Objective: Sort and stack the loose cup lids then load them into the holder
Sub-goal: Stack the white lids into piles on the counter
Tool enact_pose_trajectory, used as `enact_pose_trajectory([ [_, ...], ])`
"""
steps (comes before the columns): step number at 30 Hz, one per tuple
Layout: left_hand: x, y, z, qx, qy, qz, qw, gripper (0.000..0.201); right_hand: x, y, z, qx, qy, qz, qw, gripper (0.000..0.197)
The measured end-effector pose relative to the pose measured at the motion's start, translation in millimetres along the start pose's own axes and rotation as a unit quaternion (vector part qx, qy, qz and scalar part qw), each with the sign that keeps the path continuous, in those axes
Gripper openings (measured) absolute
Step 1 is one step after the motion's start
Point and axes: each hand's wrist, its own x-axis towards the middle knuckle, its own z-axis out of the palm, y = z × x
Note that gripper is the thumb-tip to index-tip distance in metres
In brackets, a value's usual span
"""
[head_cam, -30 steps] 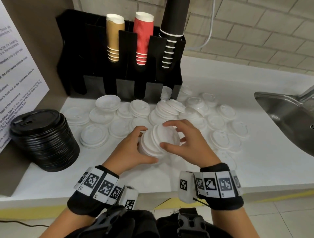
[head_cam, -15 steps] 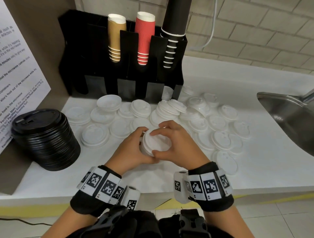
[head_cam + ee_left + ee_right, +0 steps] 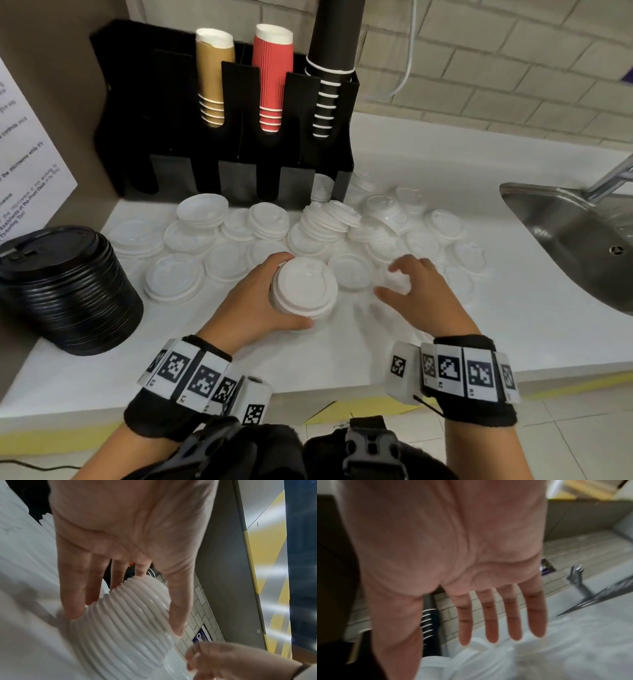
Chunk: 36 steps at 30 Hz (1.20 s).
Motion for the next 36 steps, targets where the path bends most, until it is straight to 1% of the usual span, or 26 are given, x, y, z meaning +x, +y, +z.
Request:
enact_pose_trajectory([
  [2,2,0,0,-0.001,-0.001,0.001,1.0,0.083,-4,18,-7,-0.039,-0.015,0.095,0.995,0.053],
  [3,3,0,0,-0.001,-0.002,0.002,1.0,0.083,-6,25,-9,-0.049,-0.018,0.131,0.99,0.058],
  [5,4,0,0,0.0,-0.002,0.002,1.0,0.085,-11,37,-14,-0.059,-0.017,0.181,0.982,0.063],
  [9,5,0,0,0.003,-0.003,0.0,1.0,0.089,-15,50,-17,-0.039,-0.014,0.223,0.974,0.068],
  [12,6,1,0,0.001,-0.004,0.003,1.0,0.089,-17,52,-16,-0.038,-0.025,0.22,0.974,0.07],
  [17,6,3,1,0.0,-0.005,0.0,1.0,0.089,-17,43,-8,-0.052,-0.069,0.167,0.982,0.076],
  [22,6,4,1,-0.004,-0.001,-0.006,1.0,0.092,-16,29,-15,-0.043,-0.075,0.121,0.989,0.075],
  [26,5,4,2,0.002,0.006,-0.019,1.0,0.093,-16,14,-29,0.002,-0.048,0.058,0.997,0.063],
  [29,4,3,2,0.001,0.011,-0.028,1.0,0.082,-13,-3,-32,0.048,-0.041,-0.005,0.998,0.053],
  [32,4,1,4,0.004,0.019,-0.027,0.999,0.079,-9,-20,-21,0.115,-0.04,-0.075,0.99,0.046],
  [36,1,3,6,-0.005,0.025,-0.02,0.999,0.08,-1,-36,2,0.176,-0.06,-0.143,0.972,0.042],
])
